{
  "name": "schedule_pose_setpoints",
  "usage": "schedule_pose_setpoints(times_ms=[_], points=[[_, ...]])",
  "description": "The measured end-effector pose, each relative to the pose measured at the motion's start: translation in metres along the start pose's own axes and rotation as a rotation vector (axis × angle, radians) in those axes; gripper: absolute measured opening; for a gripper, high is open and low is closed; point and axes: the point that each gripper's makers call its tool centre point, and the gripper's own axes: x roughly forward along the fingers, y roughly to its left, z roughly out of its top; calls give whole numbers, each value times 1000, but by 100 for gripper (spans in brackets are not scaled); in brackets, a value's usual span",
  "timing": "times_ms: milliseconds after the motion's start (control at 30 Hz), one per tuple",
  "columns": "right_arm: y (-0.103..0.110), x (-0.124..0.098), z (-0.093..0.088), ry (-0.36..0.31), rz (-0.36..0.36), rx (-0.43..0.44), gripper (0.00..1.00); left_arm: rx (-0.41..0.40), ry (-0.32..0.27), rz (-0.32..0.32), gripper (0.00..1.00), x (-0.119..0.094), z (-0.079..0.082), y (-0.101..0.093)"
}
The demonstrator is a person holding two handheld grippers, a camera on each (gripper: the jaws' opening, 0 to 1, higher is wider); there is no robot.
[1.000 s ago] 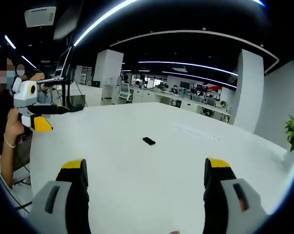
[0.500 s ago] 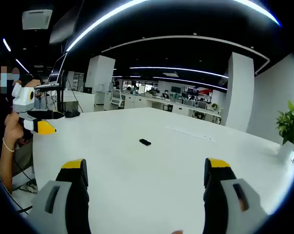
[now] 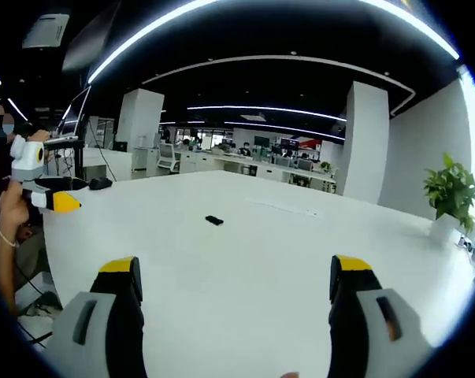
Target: Snap the two parts of the plastic buckle together until the buckle closes and remains connected.
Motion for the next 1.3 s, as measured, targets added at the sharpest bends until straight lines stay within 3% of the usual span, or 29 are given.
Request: schedule_pose_setpoints(times_ms=[233,600,900,1300], points=[[-15,-9,1,-24,-60,28,100,-1,3,1,98,-1,-2,4],[-40,-20,-19,6,-143,55,100,-8,15,13,98,0,-5,10],[-37,-27,-15,-44,-163,104,100,-6,27,5,97,5,-10,8],[-29,-28,-18,-41,-160,96,100,-27,21,25,96,4,-13,14]])
